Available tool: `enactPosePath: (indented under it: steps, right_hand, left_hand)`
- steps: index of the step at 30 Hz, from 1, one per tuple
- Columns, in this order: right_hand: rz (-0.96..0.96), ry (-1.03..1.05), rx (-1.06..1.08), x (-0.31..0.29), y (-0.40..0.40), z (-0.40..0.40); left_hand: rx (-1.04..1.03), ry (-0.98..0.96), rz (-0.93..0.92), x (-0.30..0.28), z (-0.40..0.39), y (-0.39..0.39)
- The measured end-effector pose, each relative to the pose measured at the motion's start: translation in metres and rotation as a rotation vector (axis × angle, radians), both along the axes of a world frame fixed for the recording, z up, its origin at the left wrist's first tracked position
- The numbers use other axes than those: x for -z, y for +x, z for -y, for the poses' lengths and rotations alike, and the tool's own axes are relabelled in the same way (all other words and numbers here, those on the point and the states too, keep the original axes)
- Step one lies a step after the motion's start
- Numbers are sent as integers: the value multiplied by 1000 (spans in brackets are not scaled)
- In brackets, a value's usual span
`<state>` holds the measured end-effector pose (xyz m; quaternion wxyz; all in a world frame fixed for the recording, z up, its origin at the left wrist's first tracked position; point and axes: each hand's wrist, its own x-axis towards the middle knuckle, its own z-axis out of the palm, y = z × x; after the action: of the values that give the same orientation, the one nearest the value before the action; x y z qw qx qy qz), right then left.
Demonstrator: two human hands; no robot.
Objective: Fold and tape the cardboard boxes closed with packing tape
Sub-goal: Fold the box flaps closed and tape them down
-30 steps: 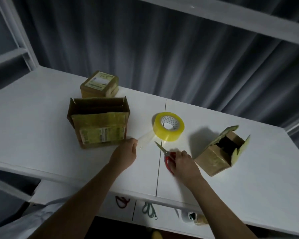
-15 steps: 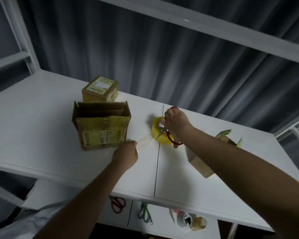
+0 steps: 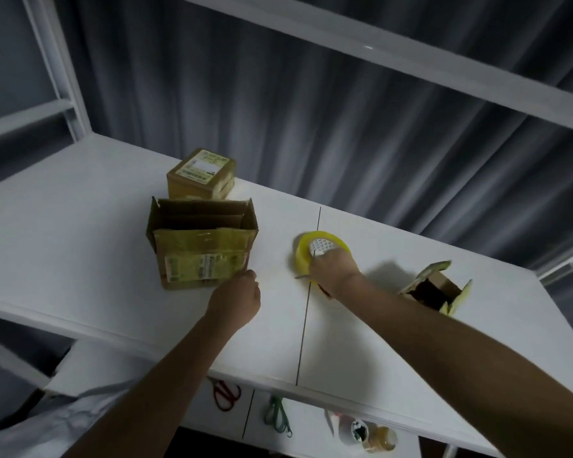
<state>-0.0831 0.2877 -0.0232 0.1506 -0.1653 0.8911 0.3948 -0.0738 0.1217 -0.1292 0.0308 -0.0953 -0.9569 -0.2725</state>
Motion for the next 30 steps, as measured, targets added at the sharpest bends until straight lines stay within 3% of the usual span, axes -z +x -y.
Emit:
enactPosePath:
  steps: [3, 6, 8, 9, 10, 12, 14, 16, 19, 22, 25, 30]
  right_hand:
    - [-57, -188, 183, 25, 27, -17]
    - [-108, -458, 155, 39, 53, -18]
    - [-244, -871, 201, 41, 64, -18]
    - [-274, -1165, 362, 39, 66, -16]
    - [-201, -1523, 595, 36, 67, -13]
    - [219, -2208, 1041, 30, 67, -2]
    - [589, -2588, 1240, 27, 66, 12]
    - [547, -2820, 1232, 25, 63, 27]
    - [184, -2870, 1127, 18, 56, 48]
    - [-240, -2630, 791, -3, 49, 62]
    - [-370, -2616, 536, -26, 44, 79]
    - [-567, -2853, 425, -52, 11, 77]
  left_hand:
    - [44, 49, -14, -14, 4, 7]
    - [90, 257, 129, -31, 7, 19]
    - [100, 417, 171, -41, 9, 27]
    - [109, 476, 181, -48, 10, 31]
    - [118, 519, 189, -54, 11, 36]
    - [136, 569, 189, -66, 16, 45]
    - [141, 590, 169, -76, 24, 52]
    - [120, 621, 158, -85, 34, 58]
    - [75, 739, 224, -95, 55, 64]
    - [88, 907, 353, -104, 73, 69]
    - [67, 1117, 391, -116, 80, 68]
    - [-112, 1246, 284, -126, 95, 59]
